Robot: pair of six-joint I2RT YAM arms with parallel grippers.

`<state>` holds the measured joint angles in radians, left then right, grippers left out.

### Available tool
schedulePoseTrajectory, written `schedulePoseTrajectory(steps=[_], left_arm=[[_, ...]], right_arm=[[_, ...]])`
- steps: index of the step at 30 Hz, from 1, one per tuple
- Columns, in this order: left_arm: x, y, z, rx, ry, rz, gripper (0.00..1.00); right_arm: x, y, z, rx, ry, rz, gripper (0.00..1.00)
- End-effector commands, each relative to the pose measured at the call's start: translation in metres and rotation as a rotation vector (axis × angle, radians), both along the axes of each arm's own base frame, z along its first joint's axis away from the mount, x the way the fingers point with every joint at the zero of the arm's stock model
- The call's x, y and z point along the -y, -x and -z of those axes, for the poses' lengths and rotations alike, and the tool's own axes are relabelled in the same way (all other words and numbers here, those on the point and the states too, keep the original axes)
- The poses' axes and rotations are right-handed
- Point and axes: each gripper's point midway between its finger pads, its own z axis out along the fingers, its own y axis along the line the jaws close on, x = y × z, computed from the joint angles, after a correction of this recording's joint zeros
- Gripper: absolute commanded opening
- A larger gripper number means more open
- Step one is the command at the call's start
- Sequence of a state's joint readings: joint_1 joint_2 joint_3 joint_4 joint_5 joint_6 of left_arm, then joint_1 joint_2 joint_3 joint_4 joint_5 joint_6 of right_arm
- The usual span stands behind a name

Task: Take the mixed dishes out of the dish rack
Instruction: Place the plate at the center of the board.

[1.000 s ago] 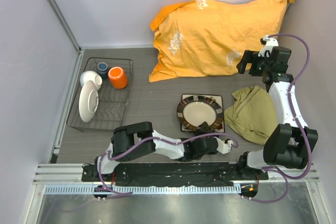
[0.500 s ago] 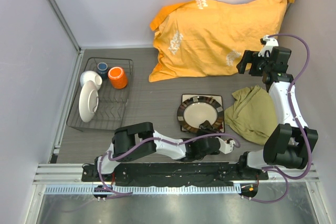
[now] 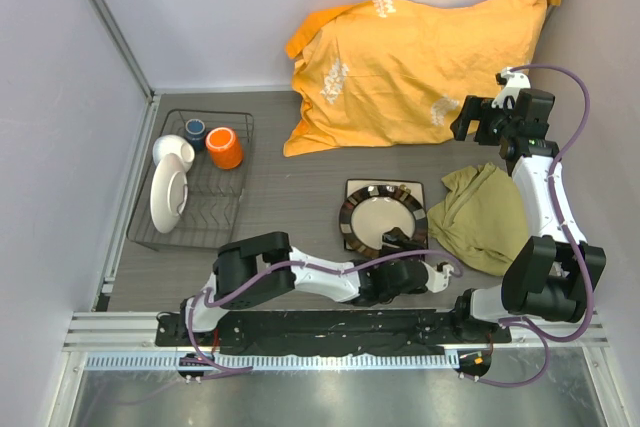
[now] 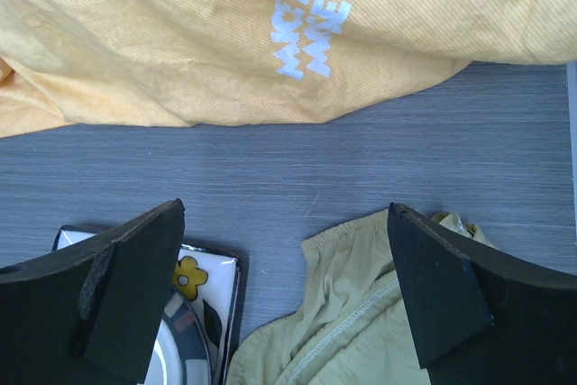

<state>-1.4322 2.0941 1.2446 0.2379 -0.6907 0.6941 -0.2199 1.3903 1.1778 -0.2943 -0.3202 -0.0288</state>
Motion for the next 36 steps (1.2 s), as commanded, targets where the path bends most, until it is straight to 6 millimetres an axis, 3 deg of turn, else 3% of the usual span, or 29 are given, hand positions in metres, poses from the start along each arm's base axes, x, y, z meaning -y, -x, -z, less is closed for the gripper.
schedulePoseTrajectory(steps=[1,15,25,36], left_arm=[[0.012,0.013,-0.029,-0.084,0.069,0.016,0.61],[0.012,0.027,-0.032,-0.199,0.041,0.04,0.62],[0.012,0.034,-0.044,-0.27,0.047,0.046,0.62],[0.009,0.027,-0.053,-0.348,0.071,0.035,0.62]], right_arm=[[0.0,-0.004,-0.011,0.034,0.009,-0.011,1.0],[0.0,-0.003,-0.011,0.033,0.011,-0.014,1.0],[0.0,-0.003,-0.009,0.029,0.011,-0.014,1.0],[0.0,-0.004,-0.009,0.028,0.01,-0.016,1.0]])
